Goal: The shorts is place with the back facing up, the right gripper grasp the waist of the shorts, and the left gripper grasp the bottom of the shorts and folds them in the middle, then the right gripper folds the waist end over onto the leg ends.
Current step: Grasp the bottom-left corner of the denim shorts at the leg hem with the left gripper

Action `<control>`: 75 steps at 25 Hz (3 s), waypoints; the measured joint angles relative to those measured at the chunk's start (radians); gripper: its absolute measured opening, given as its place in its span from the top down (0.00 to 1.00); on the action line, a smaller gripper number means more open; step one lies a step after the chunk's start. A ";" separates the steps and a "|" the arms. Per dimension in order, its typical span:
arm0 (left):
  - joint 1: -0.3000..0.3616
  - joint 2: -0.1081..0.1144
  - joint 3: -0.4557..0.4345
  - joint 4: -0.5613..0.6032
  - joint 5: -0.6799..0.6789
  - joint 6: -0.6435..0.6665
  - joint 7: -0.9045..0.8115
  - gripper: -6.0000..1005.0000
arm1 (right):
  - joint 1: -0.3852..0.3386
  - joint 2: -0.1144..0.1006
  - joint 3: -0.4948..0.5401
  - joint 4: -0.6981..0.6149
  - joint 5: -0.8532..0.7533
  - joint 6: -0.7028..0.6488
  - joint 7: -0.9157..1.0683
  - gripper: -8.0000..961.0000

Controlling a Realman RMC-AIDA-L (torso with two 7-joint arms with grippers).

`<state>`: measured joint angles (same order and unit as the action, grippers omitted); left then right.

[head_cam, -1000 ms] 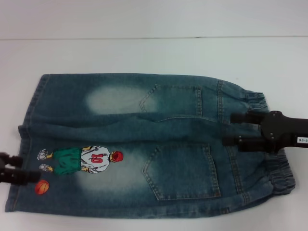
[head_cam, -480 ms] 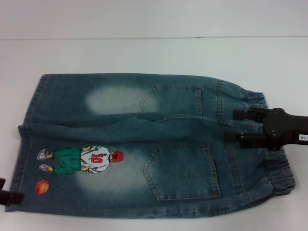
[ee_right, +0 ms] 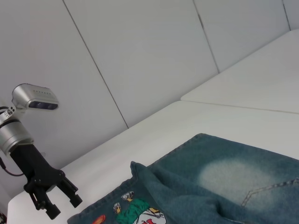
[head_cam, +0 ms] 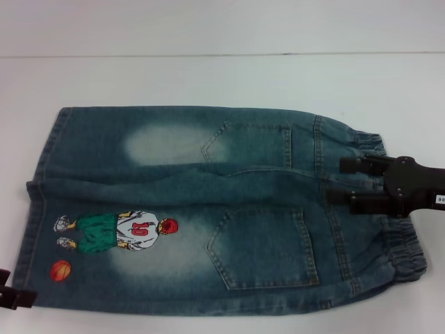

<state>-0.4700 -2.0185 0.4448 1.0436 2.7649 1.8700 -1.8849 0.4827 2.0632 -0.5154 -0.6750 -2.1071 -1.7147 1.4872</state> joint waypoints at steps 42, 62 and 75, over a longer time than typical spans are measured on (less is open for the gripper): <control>0.011 0.006 -0.024 -0.056 0.038 -0.034 0.012 0.17 | -0.015 -0.001 0.022 -0.016 0.003 -0.033 -0.005 0.03; 0.003 0.008 -0.017 -0.082 0.055 -0.048 0.015 0.18 | -0.023 0.004 0.025 -0.028 0.008 -0.044 -0.004 0.03; 0.000 0.001 -0.002 -0.090 0.049 -0.044 0.015 0.18 | -0.026 0.001 0.026 -0.028 0.012 -0.055 -0.005 0.03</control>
<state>-0.4699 -2.0176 0.4423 0.9535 2.8137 1.8256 -1.8698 0.4571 2.0646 -0.4893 -0.7025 -2.0949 -1.7694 1.4826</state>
